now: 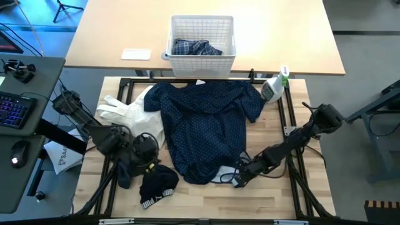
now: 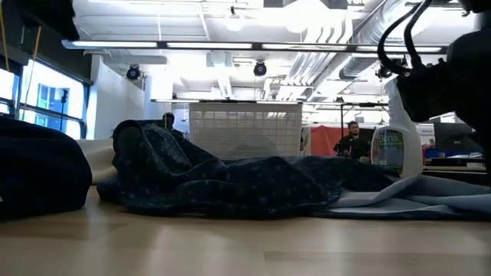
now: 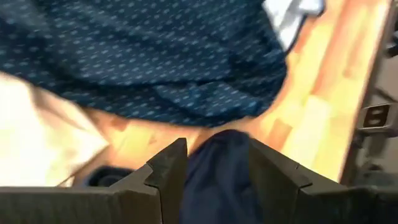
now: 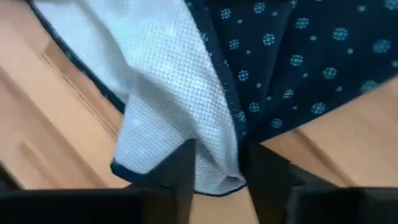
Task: Fold laundry
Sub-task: Fold the navy blue polo shirt
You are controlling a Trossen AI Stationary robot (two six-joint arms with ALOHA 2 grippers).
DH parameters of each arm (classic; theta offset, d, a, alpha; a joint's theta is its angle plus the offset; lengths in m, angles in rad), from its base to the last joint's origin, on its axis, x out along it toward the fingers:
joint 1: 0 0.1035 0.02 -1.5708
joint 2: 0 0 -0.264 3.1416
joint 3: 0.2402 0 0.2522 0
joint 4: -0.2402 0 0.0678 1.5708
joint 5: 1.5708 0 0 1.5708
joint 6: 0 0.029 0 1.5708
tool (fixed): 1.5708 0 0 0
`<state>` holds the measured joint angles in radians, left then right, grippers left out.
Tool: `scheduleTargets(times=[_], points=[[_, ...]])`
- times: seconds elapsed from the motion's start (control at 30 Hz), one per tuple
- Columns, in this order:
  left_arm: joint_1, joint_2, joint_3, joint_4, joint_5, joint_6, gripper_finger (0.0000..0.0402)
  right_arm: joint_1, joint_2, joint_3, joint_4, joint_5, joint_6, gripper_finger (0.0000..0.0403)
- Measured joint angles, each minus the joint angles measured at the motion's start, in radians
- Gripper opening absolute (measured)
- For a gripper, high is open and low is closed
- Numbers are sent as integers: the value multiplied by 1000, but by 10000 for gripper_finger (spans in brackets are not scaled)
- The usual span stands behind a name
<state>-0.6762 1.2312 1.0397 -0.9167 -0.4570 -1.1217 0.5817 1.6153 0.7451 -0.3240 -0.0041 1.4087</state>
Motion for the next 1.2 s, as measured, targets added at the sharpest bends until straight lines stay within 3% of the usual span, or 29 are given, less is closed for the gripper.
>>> scheduleTargets(times=[0.13, 0.27, 0.37, 0.47, 0.63, 0.77, 0.9, 1.07, 1.2], points=[[-9, -1, 0, 59, -3, 11, 151, 27, 0, 51, -70, 24, -50, 16], [-14, -1, 0, 112, -6, 39, 151, 71, -23, 245, -453, 103, -126, 13], [-14, -1, 0, 126, -17, 62, 151, 133, -22, 432, -785, 232, -185, 4], [-14, -1, 0, 127, -25, 95, 151, 204, -25, 578, -932, 349, -230, 10], [-5, -1, 0, 126, -53, 132, 151, 318, -24, 564, -801, 315, -338, 6], [-4, -1, 0, 126, -108, 153, 151, 383, -22, 420, -669, 116, -337, 18], [-4, -1, 0, 126, -130, 158, 151, 373, -22, 369, -714, -50, -259, 67], [-4, -1, 0, 126, -130, 158, 151, 336, -24, 430, -743, -18, -247, 147], [2, -1, 0, 126, -130, 157, 151, 318, -24, 430, -479, 177, -370, 180]])
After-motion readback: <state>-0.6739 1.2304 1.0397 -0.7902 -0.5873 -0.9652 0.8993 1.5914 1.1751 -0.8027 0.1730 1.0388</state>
